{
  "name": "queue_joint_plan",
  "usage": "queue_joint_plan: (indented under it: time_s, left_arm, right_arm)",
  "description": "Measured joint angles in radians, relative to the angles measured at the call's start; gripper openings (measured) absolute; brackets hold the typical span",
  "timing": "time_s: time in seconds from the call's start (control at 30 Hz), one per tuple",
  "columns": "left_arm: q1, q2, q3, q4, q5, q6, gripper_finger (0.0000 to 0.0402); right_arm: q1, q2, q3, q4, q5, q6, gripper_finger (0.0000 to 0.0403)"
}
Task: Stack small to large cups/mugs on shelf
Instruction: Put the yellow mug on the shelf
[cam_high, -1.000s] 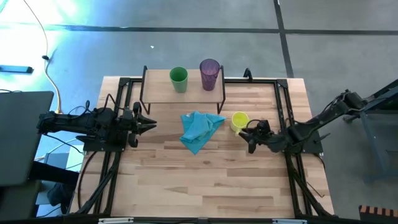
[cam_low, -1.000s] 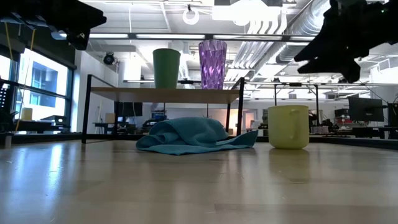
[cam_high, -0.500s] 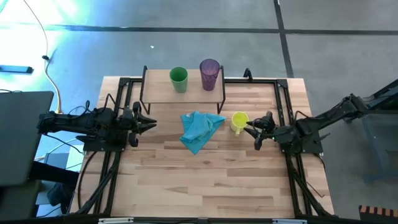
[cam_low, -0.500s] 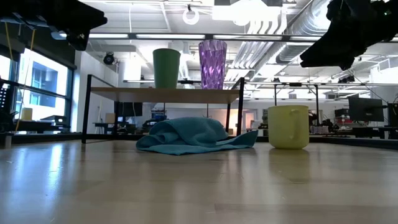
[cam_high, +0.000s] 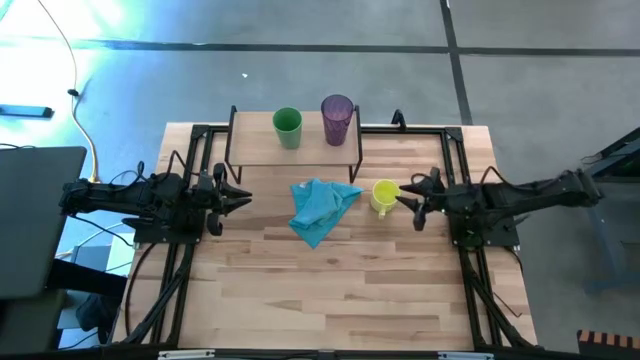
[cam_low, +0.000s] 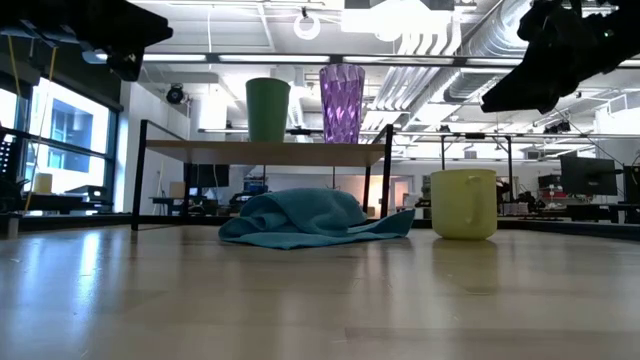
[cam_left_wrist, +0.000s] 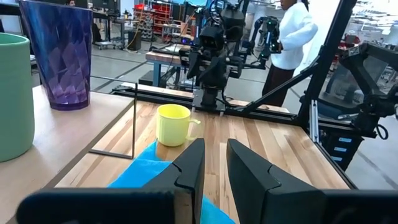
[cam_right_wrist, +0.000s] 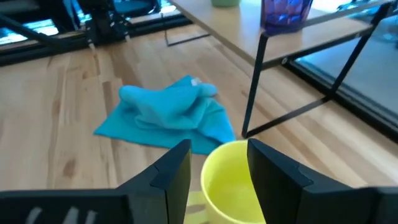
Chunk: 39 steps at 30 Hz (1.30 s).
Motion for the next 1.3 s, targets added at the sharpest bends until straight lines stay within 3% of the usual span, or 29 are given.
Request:
queue_joint_plan:
  time_s: [0.3,0.6,0.77,0.97,1.1,1.3]
  left_arm:
    - [0.0,0.0,0.0,0.016,-0.026,0.002,0.0058]
    - [0.0,0.0,0.0,0.02,-0.026,0.002,0.0058]
    - [0.0,0.0,0.0,0.02,-0.026,0.001,0.0058]
    - [0.0,0.0,0.0,0.02,-0.026,-0.002,0.0058]
    - [0.0,0.0,0.0,0.02,-0.026,-0.002,0.0058]
    - [0.0,0.0,0.0,0.019,-0.026,-0.002,0.0058]
  right_arm:
    - [-0.19,-0.014,0.0,-0.049,-0.229,-0.052,0.0149]
    - [-0.342,0.018,0.04,-0.057,-0.346,-0.117,0.0149]
    - [-0.381,0.137,0.159,-0.104,-0.365,-0.18,0.0149]
    - [-0.433,0.332,0.358,-0.281,-0.372,-0.287,0.0149]
    - [-0.481,0.468,0.476,-0.427,-0.451,-0.344,0.0149]
    - [-0.523,0.642,0.554,-0.519,-0.472,-0.429,0.0149]
